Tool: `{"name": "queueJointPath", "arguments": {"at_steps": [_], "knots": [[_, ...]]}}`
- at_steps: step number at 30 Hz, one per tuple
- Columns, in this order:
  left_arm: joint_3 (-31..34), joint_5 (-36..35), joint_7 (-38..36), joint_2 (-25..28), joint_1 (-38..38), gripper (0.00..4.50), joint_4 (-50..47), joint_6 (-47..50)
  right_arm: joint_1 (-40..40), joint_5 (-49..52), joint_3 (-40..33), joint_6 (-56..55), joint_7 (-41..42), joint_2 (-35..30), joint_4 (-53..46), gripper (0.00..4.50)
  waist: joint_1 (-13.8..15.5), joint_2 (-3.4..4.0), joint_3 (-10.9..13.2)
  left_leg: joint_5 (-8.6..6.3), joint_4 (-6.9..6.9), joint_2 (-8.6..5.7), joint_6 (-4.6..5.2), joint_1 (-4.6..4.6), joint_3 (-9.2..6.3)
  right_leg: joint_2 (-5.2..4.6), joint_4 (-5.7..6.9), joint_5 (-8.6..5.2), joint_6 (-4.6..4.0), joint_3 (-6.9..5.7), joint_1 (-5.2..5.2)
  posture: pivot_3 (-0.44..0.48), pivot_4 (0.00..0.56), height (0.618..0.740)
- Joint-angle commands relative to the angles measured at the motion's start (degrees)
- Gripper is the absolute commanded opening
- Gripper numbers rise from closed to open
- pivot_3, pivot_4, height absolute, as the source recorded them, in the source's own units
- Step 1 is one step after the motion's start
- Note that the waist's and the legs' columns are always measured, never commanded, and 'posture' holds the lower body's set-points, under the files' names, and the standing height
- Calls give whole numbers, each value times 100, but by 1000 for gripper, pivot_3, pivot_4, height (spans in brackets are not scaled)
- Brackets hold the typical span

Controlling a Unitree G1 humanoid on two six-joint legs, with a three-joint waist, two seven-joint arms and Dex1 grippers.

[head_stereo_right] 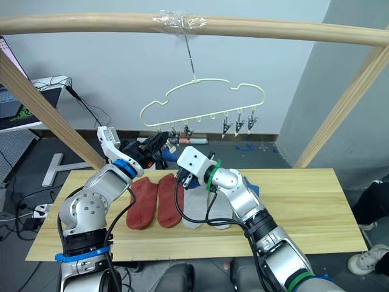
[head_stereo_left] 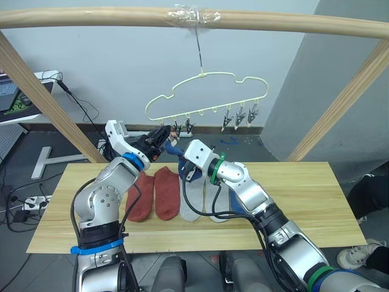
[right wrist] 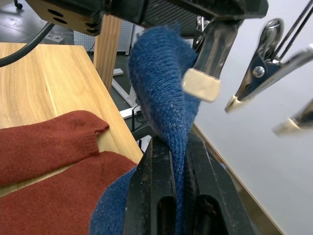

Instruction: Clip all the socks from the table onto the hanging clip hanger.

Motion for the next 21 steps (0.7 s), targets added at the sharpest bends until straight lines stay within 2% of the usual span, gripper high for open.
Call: {"name": "queueJointPath", "arguments": {"at_steps": [1,6,8,11,17,21], "knots": [[80,-155,-96,71,-82,2967,-68,-12,-176,89,-115,-134,0,58,22,0,0,-1,3,0,0,-1,0,-1,1,-1,-1,0,0,1,-1,67,221,740],[210,-236,-142,228,133,4480,-181,28,-151,404,-270,46,86,308,177,0,-7,-3,5,-1,-2,2,-2,-3,0,-2,0,2,-3,-1,-4,64,213,740],[250,-274,-165,345,231,4480,-268,63,-157,563,-322,101,191,400,191,0,-14,-2,6,-2,-4,3,-2,-2,-1,-2,1,2,-4,-1,-5,68,212,740],[252,-298,-238,513,249,4500,-307,98,-262,796,-538,329,183,534,290,820,6,-2,6,-2,-3,3,-3,-6,-8,-2,0,11,-19,-7,-6,83,201,740],[240,-352,-471,845,489,4500,-605,89,-229,1154,-721,762,398,606,165,2941,30,-4,5,-2,0,-2,-3,-11,-12,-6,-2,14,-25,-11,-5,100,192,740],[-77,-26,-569,1028,679,4500,-816,-13,132,1341,-772,1014,583,357,-246,4352,82,-5,3,-3,-3,-2,-6,-13,-16,-8,-2,15,-26,-15,-6,106,171,740]]}}
